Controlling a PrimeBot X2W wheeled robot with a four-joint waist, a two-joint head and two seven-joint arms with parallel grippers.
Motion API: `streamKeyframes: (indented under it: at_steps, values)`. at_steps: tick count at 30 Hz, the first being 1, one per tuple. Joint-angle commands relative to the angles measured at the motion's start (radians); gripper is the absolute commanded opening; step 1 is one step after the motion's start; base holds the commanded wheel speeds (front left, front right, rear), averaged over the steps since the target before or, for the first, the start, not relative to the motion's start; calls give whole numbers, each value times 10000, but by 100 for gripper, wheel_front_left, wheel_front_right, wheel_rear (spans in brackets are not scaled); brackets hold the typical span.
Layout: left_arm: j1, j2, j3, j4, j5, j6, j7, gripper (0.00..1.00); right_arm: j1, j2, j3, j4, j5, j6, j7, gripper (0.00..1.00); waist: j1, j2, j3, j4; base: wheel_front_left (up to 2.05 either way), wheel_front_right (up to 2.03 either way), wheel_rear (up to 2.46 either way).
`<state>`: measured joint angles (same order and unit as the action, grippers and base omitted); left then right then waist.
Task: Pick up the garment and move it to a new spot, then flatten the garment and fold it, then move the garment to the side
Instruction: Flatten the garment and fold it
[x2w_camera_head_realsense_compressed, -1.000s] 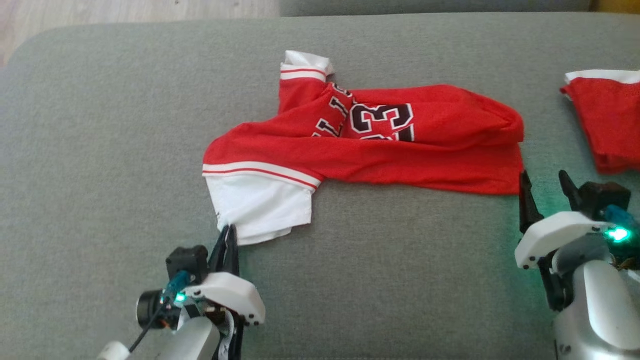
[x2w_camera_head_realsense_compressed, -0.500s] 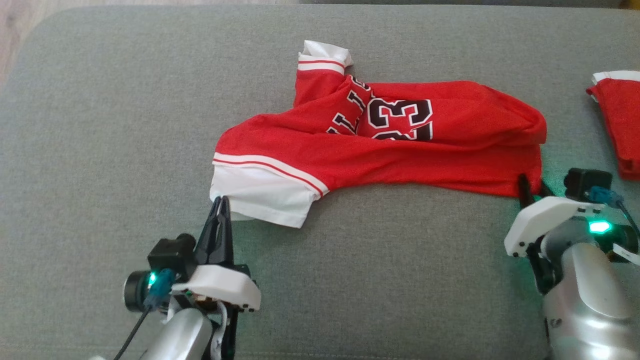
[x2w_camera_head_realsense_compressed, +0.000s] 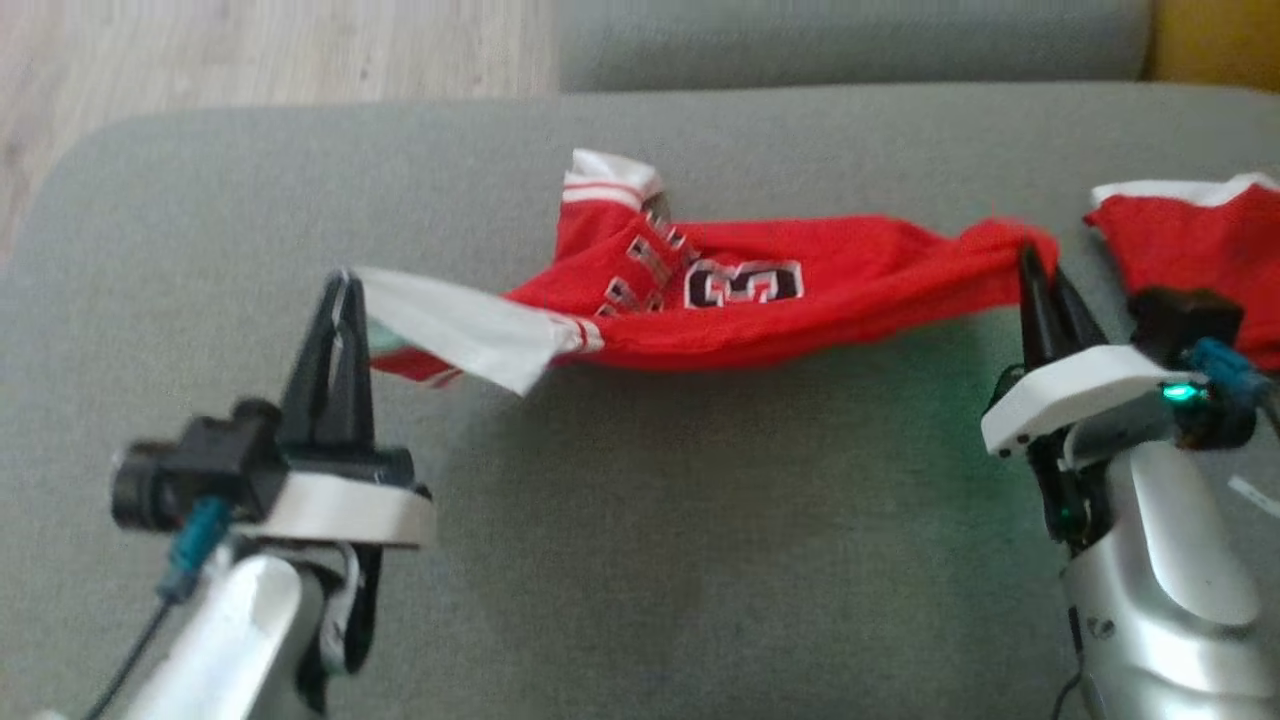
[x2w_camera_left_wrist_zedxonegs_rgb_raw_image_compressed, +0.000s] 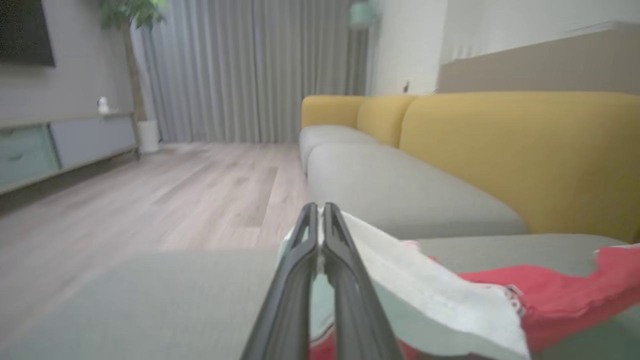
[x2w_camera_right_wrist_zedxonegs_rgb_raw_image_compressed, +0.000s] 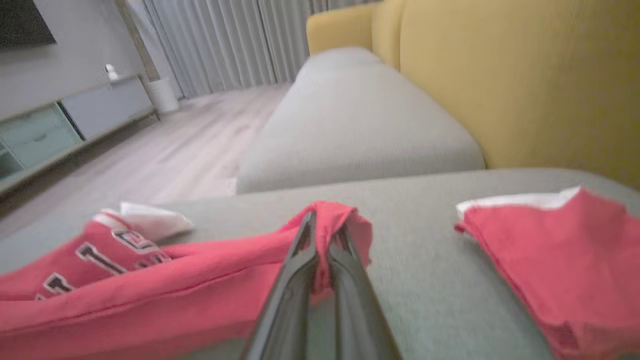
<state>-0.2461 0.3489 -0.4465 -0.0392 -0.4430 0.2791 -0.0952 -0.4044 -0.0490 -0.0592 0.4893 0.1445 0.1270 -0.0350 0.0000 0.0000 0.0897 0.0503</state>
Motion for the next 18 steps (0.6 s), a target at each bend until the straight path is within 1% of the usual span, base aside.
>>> streamKeyframes:
  at_steps: [1,6,9,12,14,16,18]
  values:
    - [-652,345,542,-519,121,70,44,0,-71,-102,286,-572,53,37,-81,0,0,0,-409,-187,0,0,0]
    - [-1357,1222,777,-2105,620,135,884,0,554,-247,235,-3363,217,37,94,0,0,0,-1102,-419,0,0,0]
    - [-1976,1834,959,-3030,949,53,1504,0,905,-237,70,-5259,186,37,396,0,0,0,-1314,-544,0,0,0]
    - [-2799,2357,1143,-3806,1160,-161,2133,0,1188,-247,-33,-6995,91,37,892,0,0,0,-1459,-649,0,0,0]
    - [-3429,2631,1263,-4180,1227,-355,2489,0,1287,-362,-84,-7927,9,37,1274,0,0,0,-1502,-718,0,0,0]
    - [-4014,2821,1302,-4337,1232,-570,2830,0,1345,-497,-125,-8637,-63,37,1674,0,0,0,-1511,-774,0,0,0]
    - [-4540,2874,1269,-4303,1149,-793,3065,0,1386,-590,-195,-9127,-111,37,2053,0,0,0,-1479,-820,0,0,0]
